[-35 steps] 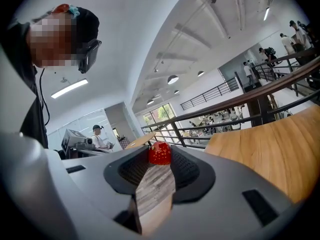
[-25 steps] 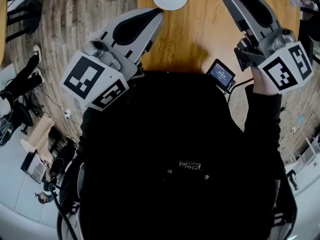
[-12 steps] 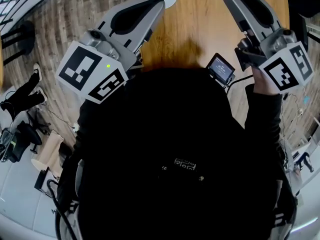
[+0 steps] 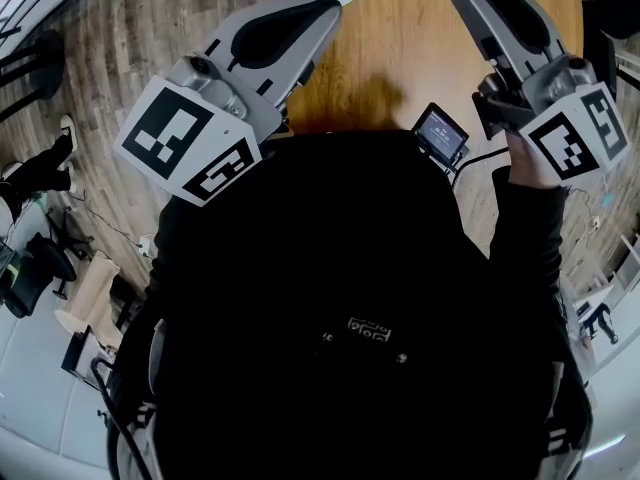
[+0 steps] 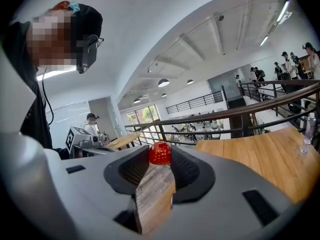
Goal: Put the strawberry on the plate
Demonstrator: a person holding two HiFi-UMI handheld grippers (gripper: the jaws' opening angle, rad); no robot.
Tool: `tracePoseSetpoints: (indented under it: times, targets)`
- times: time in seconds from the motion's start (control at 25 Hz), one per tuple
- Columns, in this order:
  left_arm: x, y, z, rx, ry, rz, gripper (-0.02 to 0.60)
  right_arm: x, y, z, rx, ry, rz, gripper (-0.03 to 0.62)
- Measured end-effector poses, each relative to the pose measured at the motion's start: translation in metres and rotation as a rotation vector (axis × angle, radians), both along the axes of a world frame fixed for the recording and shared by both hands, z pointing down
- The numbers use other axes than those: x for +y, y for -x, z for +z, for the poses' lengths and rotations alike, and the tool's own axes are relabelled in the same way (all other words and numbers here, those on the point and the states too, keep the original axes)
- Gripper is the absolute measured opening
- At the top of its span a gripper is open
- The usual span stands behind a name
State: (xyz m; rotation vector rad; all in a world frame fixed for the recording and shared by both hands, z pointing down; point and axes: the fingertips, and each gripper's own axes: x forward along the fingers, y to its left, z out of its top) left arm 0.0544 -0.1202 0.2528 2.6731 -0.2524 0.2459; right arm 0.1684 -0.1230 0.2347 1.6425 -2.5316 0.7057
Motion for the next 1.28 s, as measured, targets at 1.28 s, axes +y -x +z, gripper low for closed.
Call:
tracePoseSetpoints:
  times: [1.28]
  targets:
    - [0.041, 0.034, 0.011, 0.056, 0.056, 0.057, -0.002, -0.043, 0.04, 0.107, 0.089, 0.207, -0.173, 0.141]
